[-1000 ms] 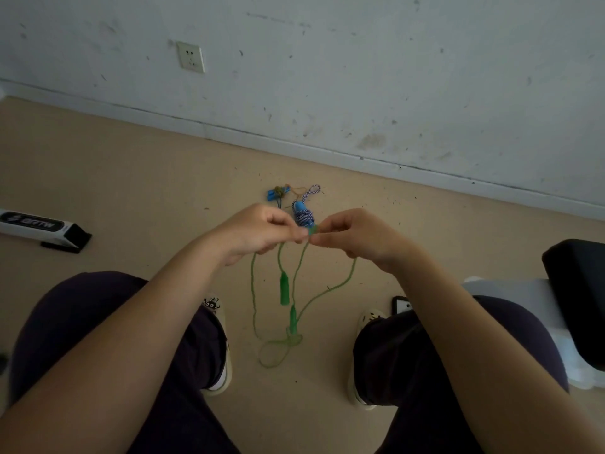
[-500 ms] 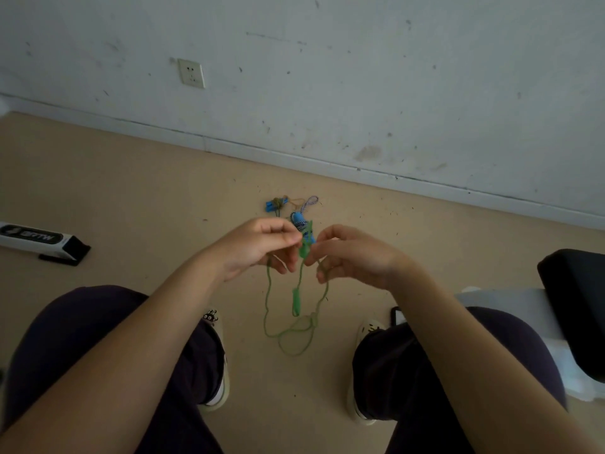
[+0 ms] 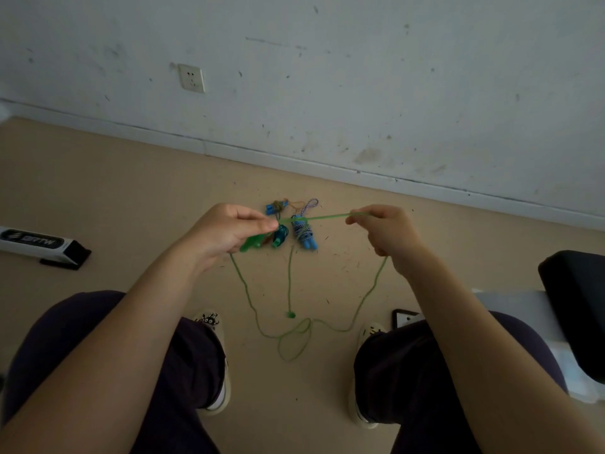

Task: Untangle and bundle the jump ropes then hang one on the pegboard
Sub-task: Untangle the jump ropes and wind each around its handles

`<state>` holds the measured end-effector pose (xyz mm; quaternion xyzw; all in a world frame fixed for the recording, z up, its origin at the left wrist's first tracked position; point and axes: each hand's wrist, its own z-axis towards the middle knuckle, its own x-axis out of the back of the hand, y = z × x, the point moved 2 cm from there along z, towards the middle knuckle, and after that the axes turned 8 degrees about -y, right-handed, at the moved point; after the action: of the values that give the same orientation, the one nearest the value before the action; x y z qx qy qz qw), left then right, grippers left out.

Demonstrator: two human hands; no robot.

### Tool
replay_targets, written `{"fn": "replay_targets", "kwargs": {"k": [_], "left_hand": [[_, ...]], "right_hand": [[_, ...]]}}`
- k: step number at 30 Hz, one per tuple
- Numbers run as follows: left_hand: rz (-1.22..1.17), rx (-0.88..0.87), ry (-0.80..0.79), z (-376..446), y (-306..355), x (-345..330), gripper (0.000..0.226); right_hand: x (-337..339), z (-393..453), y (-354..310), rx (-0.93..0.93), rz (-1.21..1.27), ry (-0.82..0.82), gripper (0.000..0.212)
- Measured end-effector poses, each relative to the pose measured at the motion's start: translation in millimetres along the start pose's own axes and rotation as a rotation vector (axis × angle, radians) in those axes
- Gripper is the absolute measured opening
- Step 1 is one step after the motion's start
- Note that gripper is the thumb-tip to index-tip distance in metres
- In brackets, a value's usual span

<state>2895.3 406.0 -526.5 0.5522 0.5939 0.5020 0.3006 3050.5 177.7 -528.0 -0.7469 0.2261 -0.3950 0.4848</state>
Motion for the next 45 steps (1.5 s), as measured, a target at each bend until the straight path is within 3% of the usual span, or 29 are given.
{"fn": "replay_targets", "kwargs": {"k": [2, 6, 8, 13, 17, 20, 24, 29, 35, 39, 42, 45], "left_hand": [[0.000, 0.002, 0.015, 0.6, -1.3, -2.8, 0.024], [0.035, -0.001, -0.060, 0.4, -2.7, -11.8, 0.023], [0.057, -0.002, -0.151, -0.1, -2.6, -21.2, 0.024], [0.094, 0.017, -0.189, 4.7, -6.1, -33.5, 0.022], [0.076, -0.004, -0.138, 5.6, -6.1, -27.5, 0.026], [0.121, 0.007, -0.150, 4.8, -6.5, -24.4, 0.025], [0.100, -0.012, -0.246, 2.2, -6.6, -31.1, 0.027], [0.105, -0.019, -0.301, 1.3, -6.2, -38.7, 0.029], [0.102, -0.055, -0.268, 4.3, -7.2, -37.0, 0.038], [0.231, -0.068, -0.149, 7.4, -9.0, -31.8, 0.006], [0.326, -0.120, -0.099, 9.5, -9.2, -30.4, 0.004], [0.258, -0.070, -0.182, 4.2, -6.2, -33.7, 0.038]], "right_hand": [[0.5, -0.7, 3.2, -0.028, 0.009, -0.040, 0.022], [-21.9, -10.0, 6.9, 0.027, -0.014, -0.475, 0.025], [-35.0, -13.0, 7.4, 0.033, 0.048, -0.580, 0.037], [-48.6, -8.9, 8.6, -0.036, 0.141, -0.361, 0.064], [-38.5, -6.6, 7.1, -0.095, 0.144, -0.160, 0.051], [-31.4, -9.3, 4.1, -0.023, 0.065, -0.300, 0.025], [-37.1, -20.8, -2.1, -0.005, -0.036, -0.556, 0.018], [-47.7, -21.2, -3.6, 0.137, -0.184, -0.474, 0.008], [-46.6, -16.8, -2.5, 0.104, -0.075, -0.420, 0.024], [-46.4, -17.6, -2.3, 0.092, -0.093, -0.417, 0.021], [-45.7, -19.6, -3.5, 0.093, -0.135, -0.428, 0.022], [-45.3, -18.0, -3.8, 0.079, -0.199, -0.397, 0.026]]}}
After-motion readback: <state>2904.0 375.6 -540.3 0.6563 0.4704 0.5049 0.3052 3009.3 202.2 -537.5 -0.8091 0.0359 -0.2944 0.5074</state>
